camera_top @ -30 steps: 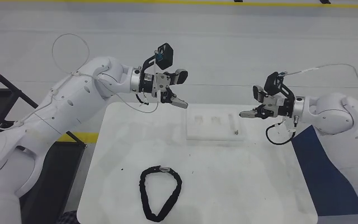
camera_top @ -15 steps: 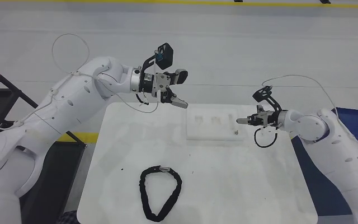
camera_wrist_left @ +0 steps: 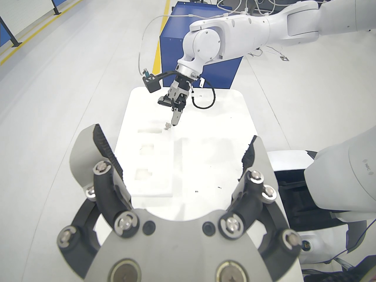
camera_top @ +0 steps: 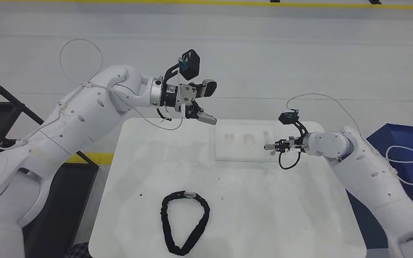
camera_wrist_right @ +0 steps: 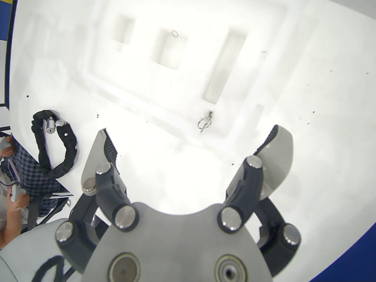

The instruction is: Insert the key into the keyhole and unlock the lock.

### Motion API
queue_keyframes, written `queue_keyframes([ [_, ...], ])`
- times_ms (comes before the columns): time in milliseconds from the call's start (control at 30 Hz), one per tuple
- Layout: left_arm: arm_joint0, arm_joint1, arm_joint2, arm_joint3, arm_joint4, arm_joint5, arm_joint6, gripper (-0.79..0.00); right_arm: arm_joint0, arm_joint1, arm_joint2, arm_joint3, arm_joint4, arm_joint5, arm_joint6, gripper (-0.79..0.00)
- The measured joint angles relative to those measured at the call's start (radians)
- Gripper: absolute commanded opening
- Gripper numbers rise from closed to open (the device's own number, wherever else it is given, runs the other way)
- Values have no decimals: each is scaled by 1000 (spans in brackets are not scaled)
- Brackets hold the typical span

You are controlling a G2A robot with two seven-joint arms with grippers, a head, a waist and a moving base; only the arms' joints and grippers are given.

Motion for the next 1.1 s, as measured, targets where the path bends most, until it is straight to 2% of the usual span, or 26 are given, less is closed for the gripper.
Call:
queue_keyframes([
  [467,0,0,0,0,0,0,0,0,70,-96,-106,175,17,0,-29,0],
  [967,0,0,0,0,0,0,0,0,71,-97,-108,174,15,3,-29,0],
  [1100,0,0,0,0,0,0,0,0,69,-93,-111,103,-74,105,-16,0],
])
